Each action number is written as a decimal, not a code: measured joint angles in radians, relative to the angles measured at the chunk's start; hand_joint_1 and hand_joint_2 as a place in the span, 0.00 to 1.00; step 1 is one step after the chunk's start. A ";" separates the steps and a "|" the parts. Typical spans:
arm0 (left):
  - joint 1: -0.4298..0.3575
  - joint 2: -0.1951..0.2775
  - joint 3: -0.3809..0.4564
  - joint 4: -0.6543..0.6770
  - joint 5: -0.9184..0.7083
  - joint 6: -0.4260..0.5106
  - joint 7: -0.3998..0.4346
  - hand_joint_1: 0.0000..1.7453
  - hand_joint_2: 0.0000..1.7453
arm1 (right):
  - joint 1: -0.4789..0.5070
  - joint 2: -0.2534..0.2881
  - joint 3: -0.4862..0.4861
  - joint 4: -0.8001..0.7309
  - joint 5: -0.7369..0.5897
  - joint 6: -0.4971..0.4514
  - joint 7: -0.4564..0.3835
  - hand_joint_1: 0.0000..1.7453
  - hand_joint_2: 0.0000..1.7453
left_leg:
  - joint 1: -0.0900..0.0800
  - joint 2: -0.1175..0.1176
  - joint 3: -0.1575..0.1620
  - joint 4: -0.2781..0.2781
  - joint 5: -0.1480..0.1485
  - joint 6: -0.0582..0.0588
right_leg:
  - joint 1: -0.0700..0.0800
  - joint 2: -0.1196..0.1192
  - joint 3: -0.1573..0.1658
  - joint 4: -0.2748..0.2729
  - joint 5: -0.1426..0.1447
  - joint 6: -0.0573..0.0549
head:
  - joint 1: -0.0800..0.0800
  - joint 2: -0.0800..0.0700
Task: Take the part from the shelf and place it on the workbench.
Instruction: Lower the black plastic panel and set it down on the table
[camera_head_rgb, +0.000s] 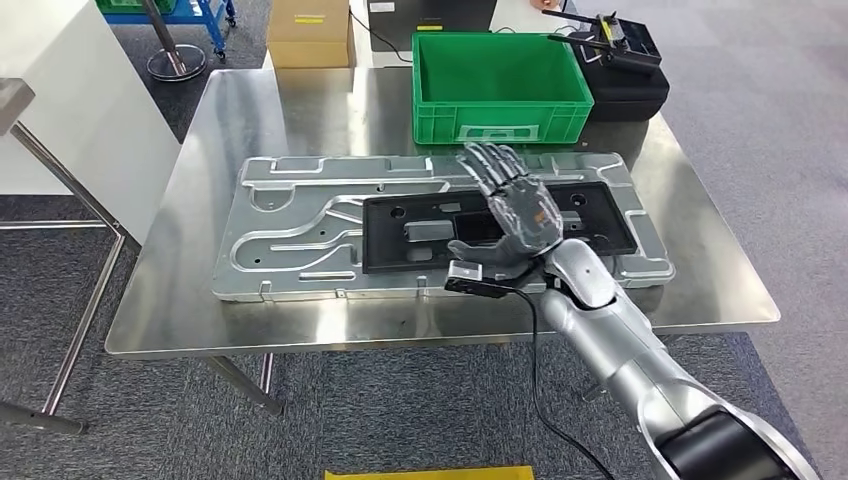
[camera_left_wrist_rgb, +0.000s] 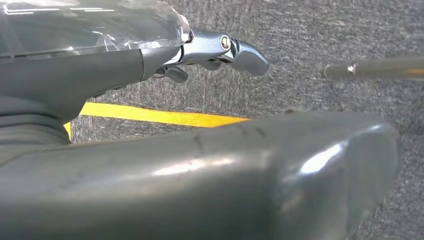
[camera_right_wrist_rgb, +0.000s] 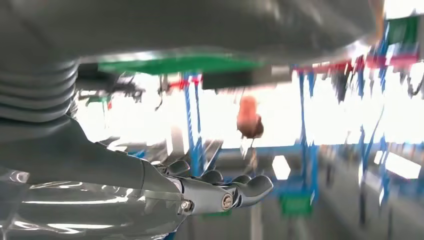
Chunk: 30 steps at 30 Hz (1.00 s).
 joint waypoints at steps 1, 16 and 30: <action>0.003 0.000 0.000 0.000 0.004 -0.002 0.002 0.00 0.00 | 0.039 -0.020 -0.022 -0.056 -0.004 -0.013 -0.003 0.00 0.00 | 0.000 -0.001 0.000 0.001 -0.001 0.001 | 0.000 0.000 -0.019 0.037 -0.008 0.002 | 0.000 0.000; 0.035 -0.035 0.053 0.000 0.074 0.013 0.008 0.00 0.00 | 0.745 -0.041 -0.904 -0.734 -0.342 -0.029 -0.262 0.00 0.00 | -0.002 0.002 -0.088 0.266 -0.169 -0.042 | -0.002 -0.020 0.140 -0.269 0.124 -0.044 | -0.001 0.000; 0.037 -0.072 0.083 0.000 0.091 0.033 0.017 0.00 0.00 | 0.835 0.053 -1.392 -0.275 -0.316 0.147 -0.278 0.00 0.00 | -0.004 0.002 0.045 -0.003 -0.033 -0.004 | -0.005 -0.006 0.114 -0.199 0.072 -0.001 | 0.002 0.000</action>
